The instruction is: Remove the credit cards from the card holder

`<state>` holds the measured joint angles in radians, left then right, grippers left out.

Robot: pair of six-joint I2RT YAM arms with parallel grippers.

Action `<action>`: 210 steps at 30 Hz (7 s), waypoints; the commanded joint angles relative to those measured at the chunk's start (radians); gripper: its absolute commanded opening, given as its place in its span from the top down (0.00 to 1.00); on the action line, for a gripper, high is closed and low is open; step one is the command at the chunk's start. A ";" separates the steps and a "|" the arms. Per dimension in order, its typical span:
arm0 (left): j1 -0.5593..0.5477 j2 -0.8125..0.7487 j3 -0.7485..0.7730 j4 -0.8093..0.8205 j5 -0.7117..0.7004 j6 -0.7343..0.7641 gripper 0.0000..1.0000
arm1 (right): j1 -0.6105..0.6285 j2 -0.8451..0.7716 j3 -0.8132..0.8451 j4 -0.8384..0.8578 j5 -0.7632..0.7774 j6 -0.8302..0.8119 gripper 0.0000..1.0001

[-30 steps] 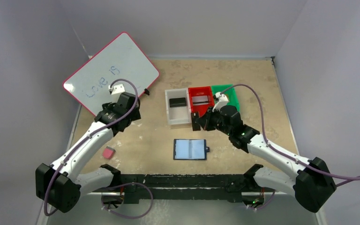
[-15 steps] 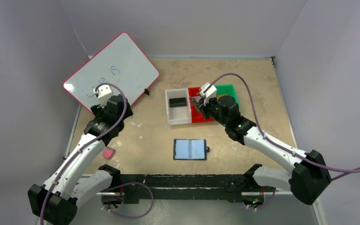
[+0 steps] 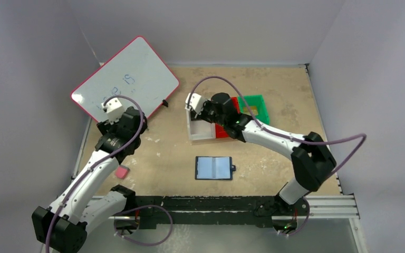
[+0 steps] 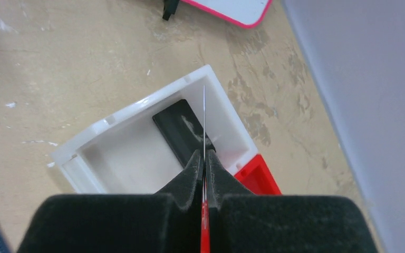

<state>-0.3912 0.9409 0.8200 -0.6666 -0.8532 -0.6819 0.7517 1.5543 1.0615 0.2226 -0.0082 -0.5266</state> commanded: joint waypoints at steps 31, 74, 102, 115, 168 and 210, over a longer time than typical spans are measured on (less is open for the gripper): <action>0.005 -0.127 0.031 -0.020 -0.151 -0.044 0.14 | 0.024 0.394 0.239 -0.010 0.083 -0.479 1.00; 0.004 -0.056 0.036 -0.024 -0.127 -0.031 0.14 | -0.018 0.380 0.239 -0.028 0.048 -0.374 0.44; 0.004 -0.040 0.037 -0.016 -0.110 -0.023 0.15 | -0.025 0.370 0.386 -0.331 0.139 0.931 0.90; 0.004 -0.035 0.038 -0.020 -0.112 -0.023 0.15 | -0.014 0.480 0.422 -0.392 0.200 0.984 0.91; 0.004 -0.046 0.040 -0.019 -0.109 -0.022 0.15 | 0.061 0.636 0.574 -0.453 0.511 1.190 0.90; 0.004 -0.033 0.041 -0.016 -0.097 -0.015 0.15 | 0.322 0.186 0.162 -0.643 0.685 1.468 0.43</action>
<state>-0.3912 0.9127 0.8211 -0.6998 -0.9421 -0.7132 0.9947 1.7695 1.3422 -0.2554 0.6323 0.6979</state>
